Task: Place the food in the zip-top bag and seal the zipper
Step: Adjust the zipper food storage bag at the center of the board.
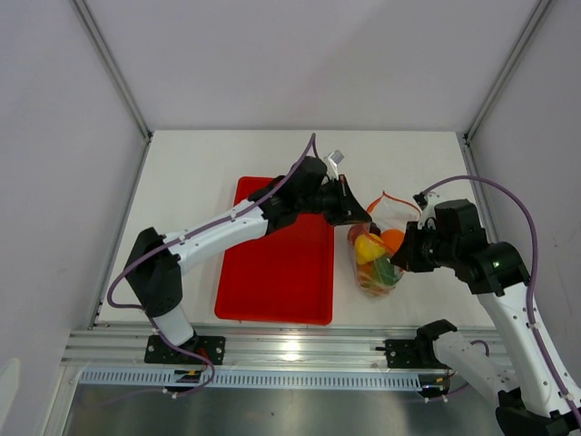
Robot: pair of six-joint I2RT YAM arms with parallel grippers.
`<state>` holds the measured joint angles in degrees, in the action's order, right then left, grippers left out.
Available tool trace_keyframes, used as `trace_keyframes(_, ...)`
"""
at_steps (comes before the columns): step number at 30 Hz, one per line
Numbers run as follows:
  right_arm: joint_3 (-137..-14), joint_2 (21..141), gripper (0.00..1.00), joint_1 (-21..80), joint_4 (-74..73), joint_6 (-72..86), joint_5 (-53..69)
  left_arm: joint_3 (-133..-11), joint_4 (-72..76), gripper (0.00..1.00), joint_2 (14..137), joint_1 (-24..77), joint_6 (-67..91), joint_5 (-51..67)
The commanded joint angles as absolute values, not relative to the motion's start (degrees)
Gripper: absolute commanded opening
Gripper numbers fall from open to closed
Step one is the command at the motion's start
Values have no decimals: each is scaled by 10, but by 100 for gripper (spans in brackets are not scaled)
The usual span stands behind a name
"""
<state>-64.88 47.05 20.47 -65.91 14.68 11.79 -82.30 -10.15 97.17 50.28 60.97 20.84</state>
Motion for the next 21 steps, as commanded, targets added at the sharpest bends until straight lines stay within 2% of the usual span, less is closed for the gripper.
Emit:
trace_keyframes(1,-654,469,0,210,-647,145,86,-830,-55,1,962,493,602,239)
trace_keyframes(7,-722,493,0,214,-661,127,87,-829,-23,1,947,488,542,282)
trace_keyframes(8,-738,498,0,213,-667,121,93,-829,-17,3,945,486,514,290)
trace_keyframes(11,-787,519,0,214,-693,104,122,-822,59,31,931,483,457,351)
trace_keyframes(12,-794,521,0,214,-706,99,130,-825,74,44,928,482,402,367)
trace_keyframes(14,-802,524,0,214,-715,99,154,-834,62,54,921,481,320,399)
trace_keyframes(15,-802,523,0,214,-723,100,160,-845,49,64,918,478,294,403)
trace_keyframes(17,-809,520,0,214,-732,102,184,-839,54,75,901,476,219,431)
trace_keyframes(18,-810,515,0,214,-739,102,192,-834,59,85,895,476,194,444)
trace_keyframes(21,-809,502,0,214,-751,98,228,-814,81,100,875,476,106,508)
